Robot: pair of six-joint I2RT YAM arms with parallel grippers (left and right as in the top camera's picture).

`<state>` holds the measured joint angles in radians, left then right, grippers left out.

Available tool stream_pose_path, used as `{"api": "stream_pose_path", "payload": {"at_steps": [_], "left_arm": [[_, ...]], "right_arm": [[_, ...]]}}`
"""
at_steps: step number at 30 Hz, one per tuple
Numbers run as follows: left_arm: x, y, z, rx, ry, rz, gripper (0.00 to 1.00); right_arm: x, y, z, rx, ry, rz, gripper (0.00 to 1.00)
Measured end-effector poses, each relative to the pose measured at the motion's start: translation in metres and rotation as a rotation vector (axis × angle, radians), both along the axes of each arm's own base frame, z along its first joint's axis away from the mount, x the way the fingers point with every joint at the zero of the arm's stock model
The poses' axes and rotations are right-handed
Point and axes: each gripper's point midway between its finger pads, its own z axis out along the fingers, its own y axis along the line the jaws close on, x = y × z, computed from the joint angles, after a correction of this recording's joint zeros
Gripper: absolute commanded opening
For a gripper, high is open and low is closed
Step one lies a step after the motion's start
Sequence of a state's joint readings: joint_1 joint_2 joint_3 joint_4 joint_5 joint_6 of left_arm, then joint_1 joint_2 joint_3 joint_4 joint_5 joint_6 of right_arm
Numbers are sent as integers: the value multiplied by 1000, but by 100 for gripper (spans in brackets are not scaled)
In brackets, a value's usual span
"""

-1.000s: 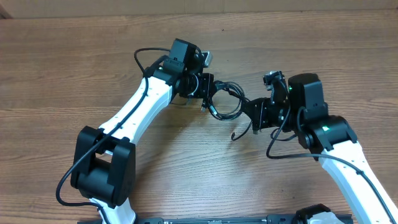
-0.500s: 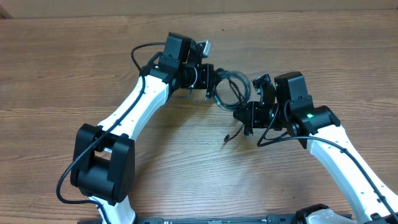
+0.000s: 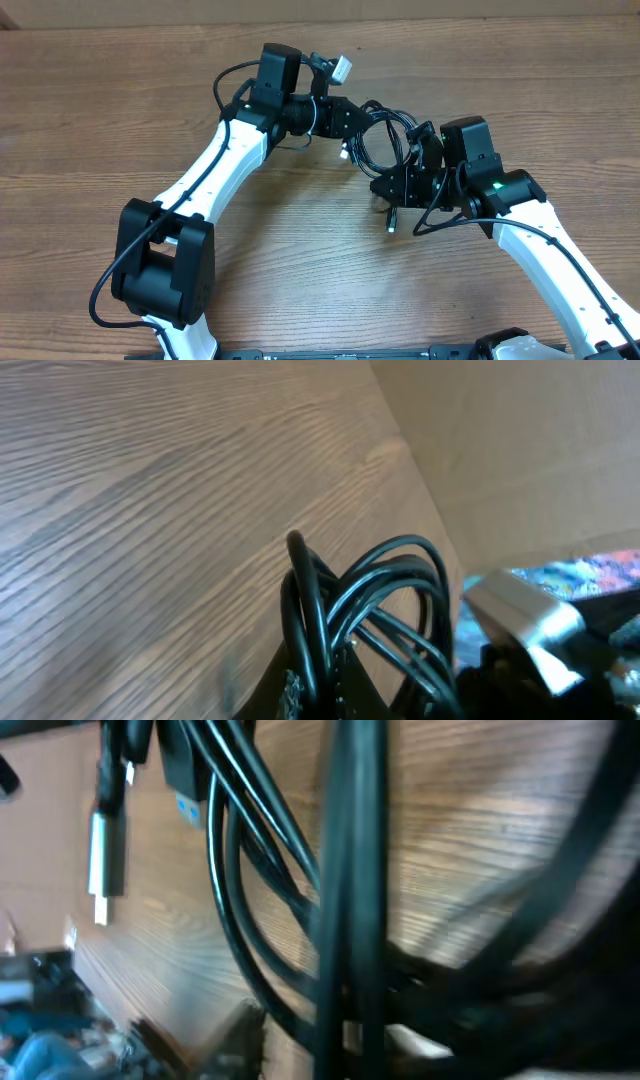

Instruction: Untangle cables

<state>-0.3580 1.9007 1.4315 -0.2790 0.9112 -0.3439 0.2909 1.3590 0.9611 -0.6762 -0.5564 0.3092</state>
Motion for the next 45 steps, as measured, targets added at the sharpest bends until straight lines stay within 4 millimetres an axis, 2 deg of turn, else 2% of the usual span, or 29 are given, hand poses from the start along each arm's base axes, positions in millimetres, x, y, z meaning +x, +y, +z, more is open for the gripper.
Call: {"api": "stream_pose_path", "payload": {"at_steps": [4,7,10,12,15,17,19,22,24,26,29,33,35,41,45], "left_arm": [[3,5,0,1,-9,6,4],[12,18,0,4,-24,30,4],[21,31,0,9,-48,50,4],[25,39,0,12,-59,64,4],[31,49,0,18,-84,75,4],[31,51,-1,26,-104,65,4],[29,49,-1,27,-119,47,4],[22,45,4,-4,-153,-13,4],[15,42,9,-38,-174,-61,4],[8,39,15,-76,-186,-105,4],[0,35,22,-122,-193,-155,4],[-8,33,30,-171,-198,-202,4],[-12,32,33,-193,-195,-221,4],[-19,31,39,-237,-187,-258,4],[-22,31,42,-253,-185,-272,4]], "right_arm": [[-12,-3,-7,-13,66,-3,64],[-19,-5,-9,-21,100,0,73],[-29,-8,-10,-32,134,0,75],[-33,-9,-3,-32,138,1,76],[-34,-10,26,-17,67,11,82],[-29,-12,58,3,-38,15,93],[-24,-20,91,16,-156,2,100],[-15,-44,126,0,-309,-77,100],[-10,-66,134,-32,-355,-150,100],[-1,-87,135,-62,-370,-223,100],[18,-117,123,-80,-341,-311,100],[38,-133,97,-19,-279,-319,100],[46,-129,81,51,-243,-272,97],[63,-89,35,349,-129,-40,89],[67,-66,26,523,-114,82,87]]}}
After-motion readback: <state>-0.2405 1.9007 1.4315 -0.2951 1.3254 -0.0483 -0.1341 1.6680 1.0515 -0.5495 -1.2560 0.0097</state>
